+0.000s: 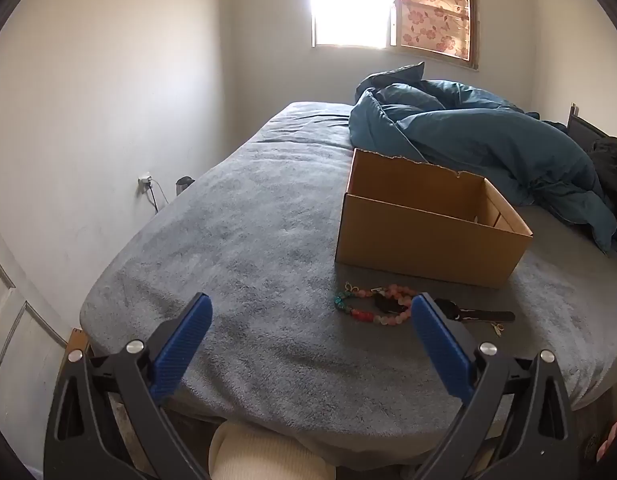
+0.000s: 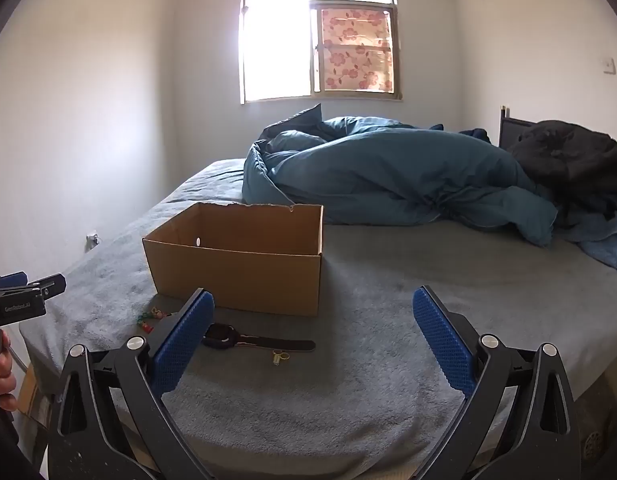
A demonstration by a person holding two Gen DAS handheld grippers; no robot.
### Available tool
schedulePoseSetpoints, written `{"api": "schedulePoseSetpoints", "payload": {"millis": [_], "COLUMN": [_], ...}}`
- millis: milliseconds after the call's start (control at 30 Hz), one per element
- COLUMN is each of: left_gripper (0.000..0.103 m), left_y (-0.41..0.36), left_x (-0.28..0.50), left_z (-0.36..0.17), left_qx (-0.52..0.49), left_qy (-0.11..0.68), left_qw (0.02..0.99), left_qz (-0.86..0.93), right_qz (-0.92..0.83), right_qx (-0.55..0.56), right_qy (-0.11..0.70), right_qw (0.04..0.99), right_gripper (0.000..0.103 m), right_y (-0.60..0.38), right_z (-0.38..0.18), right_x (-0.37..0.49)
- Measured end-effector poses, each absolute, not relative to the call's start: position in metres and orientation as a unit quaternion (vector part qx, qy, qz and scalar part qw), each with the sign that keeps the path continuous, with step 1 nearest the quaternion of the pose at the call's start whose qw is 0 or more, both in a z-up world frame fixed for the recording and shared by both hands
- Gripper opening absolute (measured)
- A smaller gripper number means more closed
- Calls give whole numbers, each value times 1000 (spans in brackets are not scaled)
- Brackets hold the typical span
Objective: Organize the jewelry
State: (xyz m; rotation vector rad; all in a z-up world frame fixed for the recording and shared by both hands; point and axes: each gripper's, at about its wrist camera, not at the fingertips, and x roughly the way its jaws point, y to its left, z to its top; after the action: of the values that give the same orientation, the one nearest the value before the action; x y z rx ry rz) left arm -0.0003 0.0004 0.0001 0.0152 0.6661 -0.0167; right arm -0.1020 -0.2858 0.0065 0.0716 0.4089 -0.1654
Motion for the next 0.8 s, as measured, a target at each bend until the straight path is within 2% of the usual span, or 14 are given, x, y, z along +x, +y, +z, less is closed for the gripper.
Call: {"api": "schedulePoseSetpoints", "payload": {"millis": [800], "left_gripper": [97], "left_y": [0], "left_x": [0], "left_z": [-1], "left_qx": [15], "left_qy": [325], "left_qw": [946], "left_qz": [-5], "right_qz": [-80], "right_qx": [39], "right_qy": [206], "right_qw": [974], "right_gripper": [96], "right_y": [-287], "right_z": [7], "right_x": [-102]}}
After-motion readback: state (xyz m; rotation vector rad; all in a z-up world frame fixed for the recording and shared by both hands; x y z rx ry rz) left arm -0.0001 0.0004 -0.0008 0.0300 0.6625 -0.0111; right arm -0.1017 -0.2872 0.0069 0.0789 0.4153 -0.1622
